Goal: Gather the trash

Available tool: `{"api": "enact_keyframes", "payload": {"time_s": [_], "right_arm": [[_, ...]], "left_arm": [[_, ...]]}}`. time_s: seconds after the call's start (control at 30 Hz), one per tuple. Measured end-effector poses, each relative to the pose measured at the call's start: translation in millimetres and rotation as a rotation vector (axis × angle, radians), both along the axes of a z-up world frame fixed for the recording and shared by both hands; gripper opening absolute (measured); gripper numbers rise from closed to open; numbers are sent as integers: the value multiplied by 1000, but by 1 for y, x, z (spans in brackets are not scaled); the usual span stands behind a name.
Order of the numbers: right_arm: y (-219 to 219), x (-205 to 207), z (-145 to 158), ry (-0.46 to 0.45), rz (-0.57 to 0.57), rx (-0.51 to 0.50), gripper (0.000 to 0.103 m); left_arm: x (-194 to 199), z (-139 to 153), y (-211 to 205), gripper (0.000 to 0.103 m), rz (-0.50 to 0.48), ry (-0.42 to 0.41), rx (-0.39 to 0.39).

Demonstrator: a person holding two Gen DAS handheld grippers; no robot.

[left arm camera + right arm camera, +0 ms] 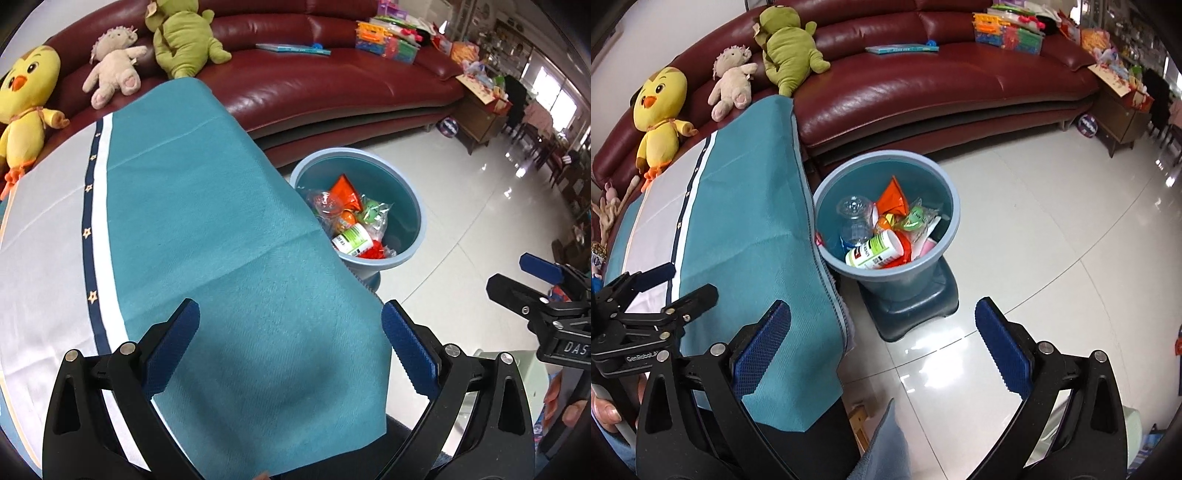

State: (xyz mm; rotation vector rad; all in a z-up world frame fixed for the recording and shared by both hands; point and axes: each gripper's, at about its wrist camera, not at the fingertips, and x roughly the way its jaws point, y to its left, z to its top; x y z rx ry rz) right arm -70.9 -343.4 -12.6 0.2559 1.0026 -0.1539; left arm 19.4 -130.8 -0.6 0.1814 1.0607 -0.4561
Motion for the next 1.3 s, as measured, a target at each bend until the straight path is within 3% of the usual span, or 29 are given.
{"api": "enact_keyframes", "payload": {"time_s": [0.9, 1.3], "right_arm": [[23, 16, -18, 53, 63, -7, 96], [22, 20, -26, 65, 61, -2, 96]], "left_arm": [[4, -13, 25, 99, 70, 26, -3], [3, -16, 25, 99, 84, 0, 1]]}}
